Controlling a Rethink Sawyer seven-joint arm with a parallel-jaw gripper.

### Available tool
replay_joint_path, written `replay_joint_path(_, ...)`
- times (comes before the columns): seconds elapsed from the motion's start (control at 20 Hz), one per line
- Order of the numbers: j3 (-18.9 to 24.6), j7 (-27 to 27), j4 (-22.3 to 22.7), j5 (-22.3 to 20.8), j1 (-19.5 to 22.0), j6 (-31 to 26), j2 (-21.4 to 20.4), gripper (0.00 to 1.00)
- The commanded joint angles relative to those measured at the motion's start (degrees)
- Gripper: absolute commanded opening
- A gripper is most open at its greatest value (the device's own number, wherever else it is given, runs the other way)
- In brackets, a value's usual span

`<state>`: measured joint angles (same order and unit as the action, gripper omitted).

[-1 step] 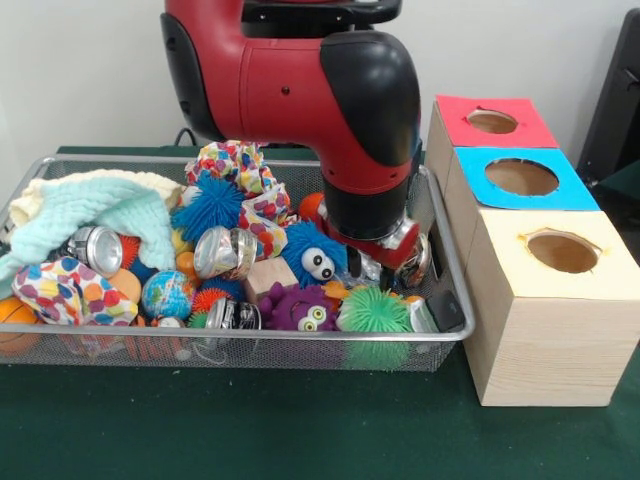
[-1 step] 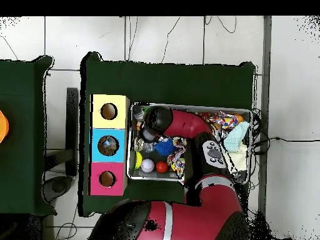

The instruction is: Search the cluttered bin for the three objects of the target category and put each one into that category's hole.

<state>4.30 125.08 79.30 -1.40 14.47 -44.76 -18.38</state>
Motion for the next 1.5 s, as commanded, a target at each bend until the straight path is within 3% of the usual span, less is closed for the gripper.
replay_joint_path(0.05,2.9,-0.5,3.1,-2.3,-0.3,1.1,1.8,1.00)
replay_joint_path(0.7,1.3,-1.6,3.6,-3.7,0.4,0.4,0.8,1.00)
replay_joint_path(1.15,-0.8,-3.1,1.5,-6.8,1.9,1.7,4.0,1.00)
replay_joint_path(1.5,-0.3,-3.8,1.7,-8.7,3.7,1.7,3.7,1.00)
